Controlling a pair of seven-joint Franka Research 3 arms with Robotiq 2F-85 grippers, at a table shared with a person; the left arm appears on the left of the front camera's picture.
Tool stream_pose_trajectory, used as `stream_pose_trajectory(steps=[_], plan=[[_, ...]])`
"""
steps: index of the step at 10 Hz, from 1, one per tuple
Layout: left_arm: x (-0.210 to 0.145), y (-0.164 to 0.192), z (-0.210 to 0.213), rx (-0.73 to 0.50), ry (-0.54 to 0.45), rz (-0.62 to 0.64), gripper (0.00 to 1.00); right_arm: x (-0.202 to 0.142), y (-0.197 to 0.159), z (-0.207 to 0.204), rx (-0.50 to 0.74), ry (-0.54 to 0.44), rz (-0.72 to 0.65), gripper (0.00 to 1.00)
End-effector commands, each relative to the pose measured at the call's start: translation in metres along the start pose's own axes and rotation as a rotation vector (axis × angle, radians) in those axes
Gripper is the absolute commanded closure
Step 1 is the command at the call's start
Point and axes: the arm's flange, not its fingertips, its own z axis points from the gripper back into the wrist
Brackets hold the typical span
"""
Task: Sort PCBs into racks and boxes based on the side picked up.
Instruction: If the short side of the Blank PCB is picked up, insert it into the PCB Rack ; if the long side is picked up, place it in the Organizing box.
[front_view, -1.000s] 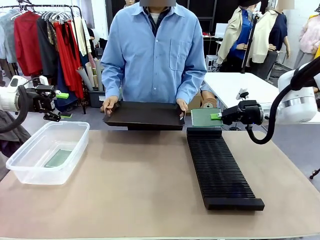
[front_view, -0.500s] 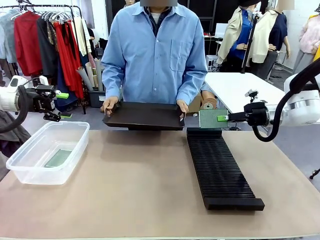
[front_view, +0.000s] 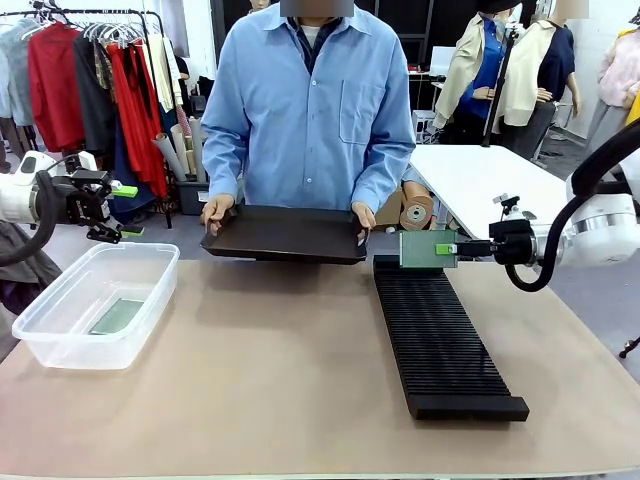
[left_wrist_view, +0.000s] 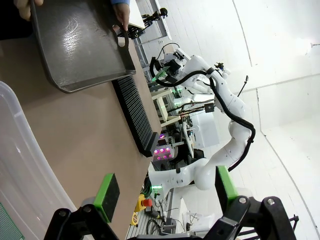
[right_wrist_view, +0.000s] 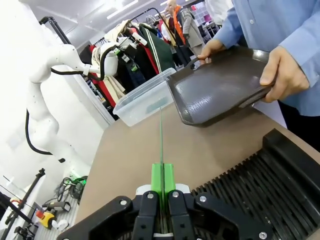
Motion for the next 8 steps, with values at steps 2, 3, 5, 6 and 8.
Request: stream_pose_trajectory(steps=[2,3,5,6,8], plan=[[0.0,-0.002,0.001,-0.005,-0.002,-0.003,0.0,-0.003,-0.019,-0.001,-0.015,-0.038,0.097,1.0],[0.0,-0.002,0.001,-0.005,-0.002,-0.003,0.0,-0.008,-0.025,-0.001,-0.022,-0.034,0.109,1.0],[0.0,-0.002,0.001,-0.005,-0.002,-0.003,0.0,-0.016,-0.033,0.003,-0.044,-0.018,0.144,1.0],[0.0,-0.002,0.001,-0.005,-0.002,-0.003,0.0,-0.018,-0.036,0.004,-0.048,-0.016,0.146,1.0],[0.0,-0.002,0.001,-0.005,-0.002,-0.003,0.0,-0.024,-0.046,-0.001,-0.05,-0.013,0.167,1.0]])
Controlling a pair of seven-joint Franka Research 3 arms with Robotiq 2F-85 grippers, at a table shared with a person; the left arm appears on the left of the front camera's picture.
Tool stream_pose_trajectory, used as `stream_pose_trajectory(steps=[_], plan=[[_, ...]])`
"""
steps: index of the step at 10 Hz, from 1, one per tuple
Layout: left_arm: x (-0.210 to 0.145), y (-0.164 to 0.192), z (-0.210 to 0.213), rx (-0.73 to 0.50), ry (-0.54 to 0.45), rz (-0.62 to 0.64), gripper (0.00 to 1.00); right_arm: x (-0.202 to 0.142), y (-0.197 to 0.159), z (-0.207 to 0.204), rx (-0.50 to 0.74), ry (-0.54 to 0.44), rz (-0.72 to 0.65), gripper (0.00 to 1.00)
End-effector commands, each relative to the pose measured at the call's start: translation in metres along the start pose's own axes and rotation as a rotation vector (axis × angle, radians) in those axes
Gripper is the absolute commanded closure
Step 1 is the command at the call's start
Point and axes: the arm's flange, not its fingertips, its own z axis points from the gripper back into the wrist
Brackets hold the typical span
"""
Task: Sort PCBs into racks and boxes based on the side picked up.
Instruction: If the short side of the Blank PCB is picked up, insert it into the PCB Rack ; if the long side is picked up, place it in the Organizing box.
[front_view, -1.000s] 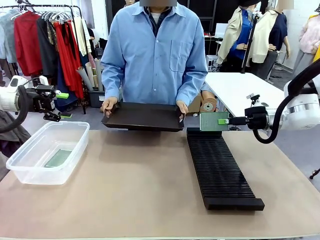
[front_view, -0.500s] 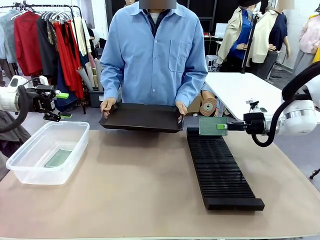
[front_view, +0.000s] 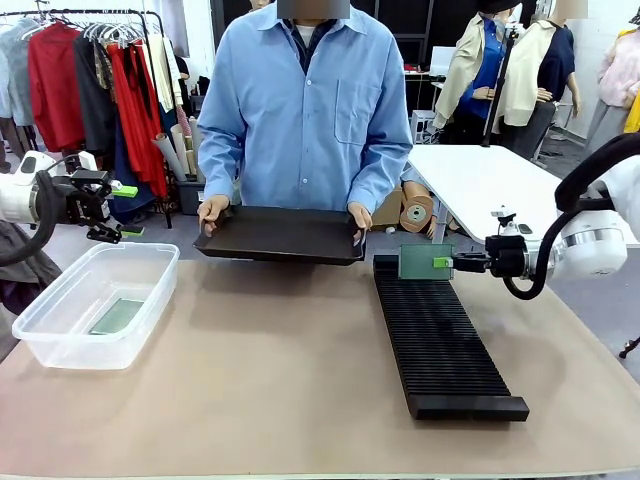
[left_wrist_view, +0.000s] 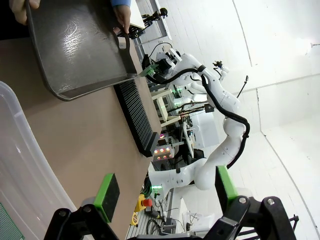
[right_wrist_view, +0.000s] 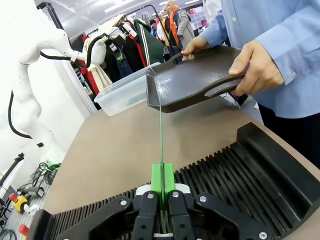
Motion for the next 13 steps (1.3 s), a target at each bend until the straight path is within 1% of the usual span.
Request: stream_pose_trajectory(steps=[1,3,7,9,10,13], plan=[[0.0,-0.002,0.001,-0.005,-0.002,-0.003,0.0,-0.001,-0.012,-0.008,-0.019,-0.014,0.072,1.0],[0.0,-0.002,0.001,-0.005,-0.002,-0.003,0.0,-0.008,-0.018,-0.013,-0.024,-0.015,0.102,1.0],[0.0,-0.002,0.001,-0.005,-0.002,-0.003,0.0,-0.022,-0.025,-0.022,-0.014,-0.002,0.11,1.0],[0.0,-0.002,0.001,-0.005,-0.002,-0.003,0.0,-0.026,-0.025,-0.022,-0.018,0.015,0.079,1.0],[0.0,-0.002,0.001,-0.005,-0.002,-0.003,0.0,-0.028,-0.019,-0.019,-0.002,-0.003,0.068,1.0],[0.0,-0.002,0.001,-0.005,-0.002,-0.003,0.0,-0.028,-0.019,-0.019,-0.002,-0.003,0.068,1.0]])
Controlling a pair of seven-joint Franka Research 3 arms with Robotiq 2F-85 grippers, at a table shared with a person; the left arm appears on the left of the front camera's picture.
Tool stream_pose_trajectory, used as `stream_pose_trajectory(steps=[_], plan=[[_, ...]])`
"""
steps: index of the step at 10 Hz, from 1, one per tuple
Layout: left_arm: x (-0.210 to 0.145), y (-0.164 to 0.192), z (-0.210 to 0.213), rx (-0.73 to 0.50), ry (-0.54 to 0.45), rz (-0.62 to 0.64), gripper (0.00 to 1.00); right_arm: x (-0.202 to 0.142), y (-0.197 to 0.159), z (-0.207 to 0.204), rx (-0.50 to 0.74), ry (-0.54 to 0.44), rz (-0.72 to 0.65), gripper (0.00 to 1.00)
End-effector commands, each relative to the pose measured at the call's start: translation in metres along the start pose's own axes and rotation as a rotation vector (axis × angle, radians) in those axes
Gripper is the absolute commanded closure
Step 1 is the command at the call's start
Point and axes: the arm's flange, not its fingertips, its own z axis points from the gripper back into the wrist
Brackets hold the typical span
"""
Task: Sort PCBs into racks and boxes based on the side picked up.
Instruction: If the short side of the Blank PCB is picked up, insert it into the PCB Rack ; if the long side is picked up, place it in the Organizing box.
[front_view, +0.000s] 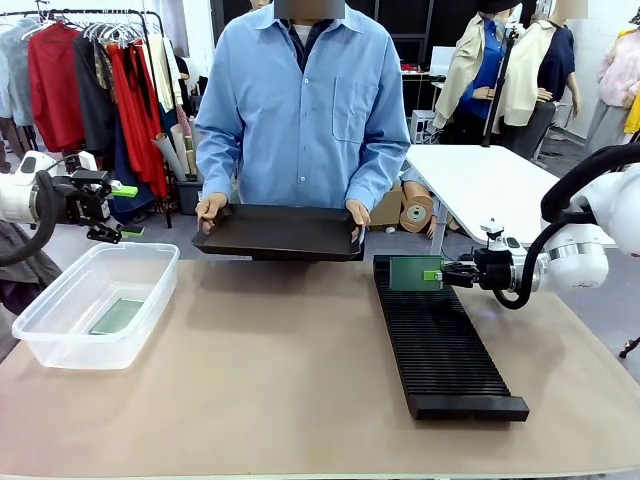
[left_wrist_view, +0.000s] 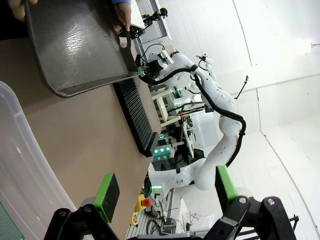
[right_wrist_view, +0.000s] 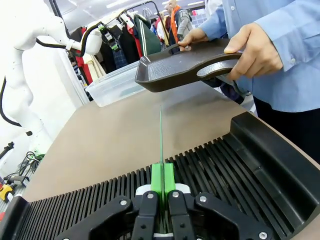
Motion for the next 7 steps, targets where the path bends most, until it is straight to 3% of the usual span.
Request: stream_pose_trajectory(steps=[1,7], plan=[[0.0003,-0.0015,0.0012,-0.005,-0.002,-0.003,0.0,0.0031,0.0006,-0.0009,0.003,-0.002,0.005,1.0],[0.0003,-0.0015,0.0012,-0.005,-0.002,-0.003,0.0,0.0,0.0,0.0,0.0,0.0,0.0,1.0]])
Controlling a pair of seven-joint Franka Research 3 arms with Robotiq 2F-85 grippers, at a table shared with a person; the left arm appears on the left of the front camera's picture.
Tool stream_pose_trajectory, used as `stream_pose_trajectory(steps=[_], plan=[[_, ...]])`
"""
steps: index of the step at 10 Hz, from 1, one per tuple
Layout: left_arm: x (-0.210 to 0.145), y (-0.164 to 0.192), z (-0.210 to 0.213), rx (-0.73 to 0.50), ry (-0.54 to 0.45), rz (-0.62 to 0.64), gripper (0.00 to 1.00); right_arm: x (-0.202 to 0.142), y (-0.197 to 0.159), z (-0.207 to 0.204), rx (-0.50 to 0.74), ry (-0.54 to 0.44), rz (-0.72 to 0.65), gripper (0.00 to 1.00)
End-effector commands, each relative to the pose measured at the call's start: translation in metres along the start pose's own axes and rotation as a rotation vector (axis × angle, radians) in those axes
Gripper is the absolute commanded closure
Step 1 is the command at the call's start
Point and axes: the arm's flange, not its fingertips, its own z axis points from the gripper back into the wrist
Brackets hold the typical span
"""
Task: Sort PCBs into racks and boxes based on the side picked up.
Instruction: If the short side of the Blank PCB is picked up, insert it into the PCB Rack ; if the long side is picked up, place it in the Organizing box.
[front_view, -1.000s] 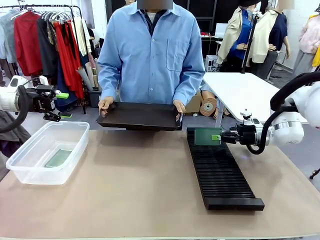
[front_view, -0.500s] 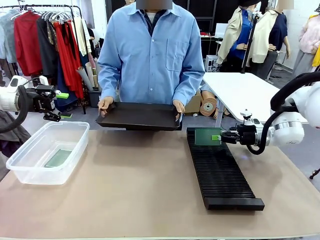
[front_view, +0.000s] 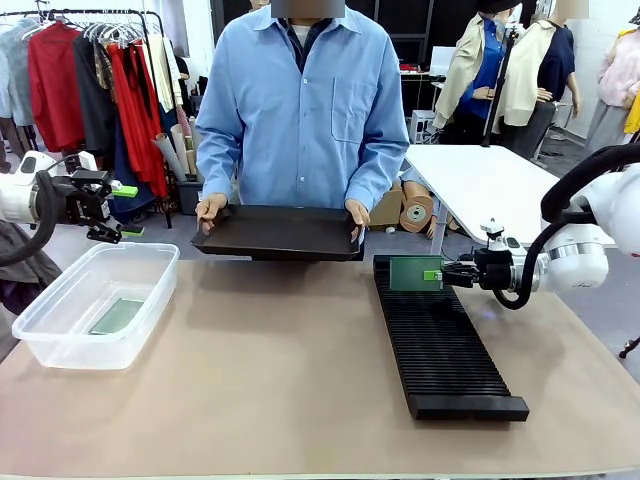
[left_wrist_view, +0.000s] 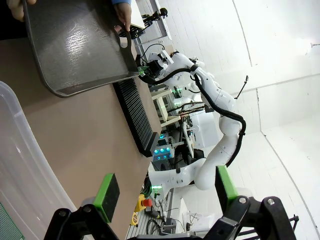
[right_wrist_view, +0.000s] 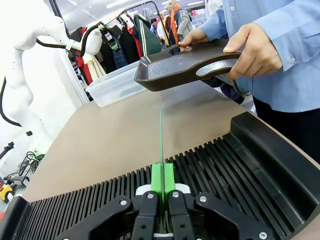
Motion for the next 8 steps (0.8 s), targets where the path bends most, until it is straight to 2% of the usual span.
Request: stream_pose_trajectory(steps=[1,3,8], plan=[[0.0,-0.002,0.001,-0.005,-0.002,-0.003,0.0,0.001,0.0,-0.005,0.001,-0.019,0.015,1.0],[0.0,-0.002,0.001,-0.005,-0.002,-0.003,0.0,-0.002,-0.003,-0.004,-0.009,-0.045,0.016,1.0],[0.0,-0.002,0.001,-0.005,-0.002,-0.003,0.0,-0.01,-0.012,0.004,-0.018,-0.032,0.059,1.0]])
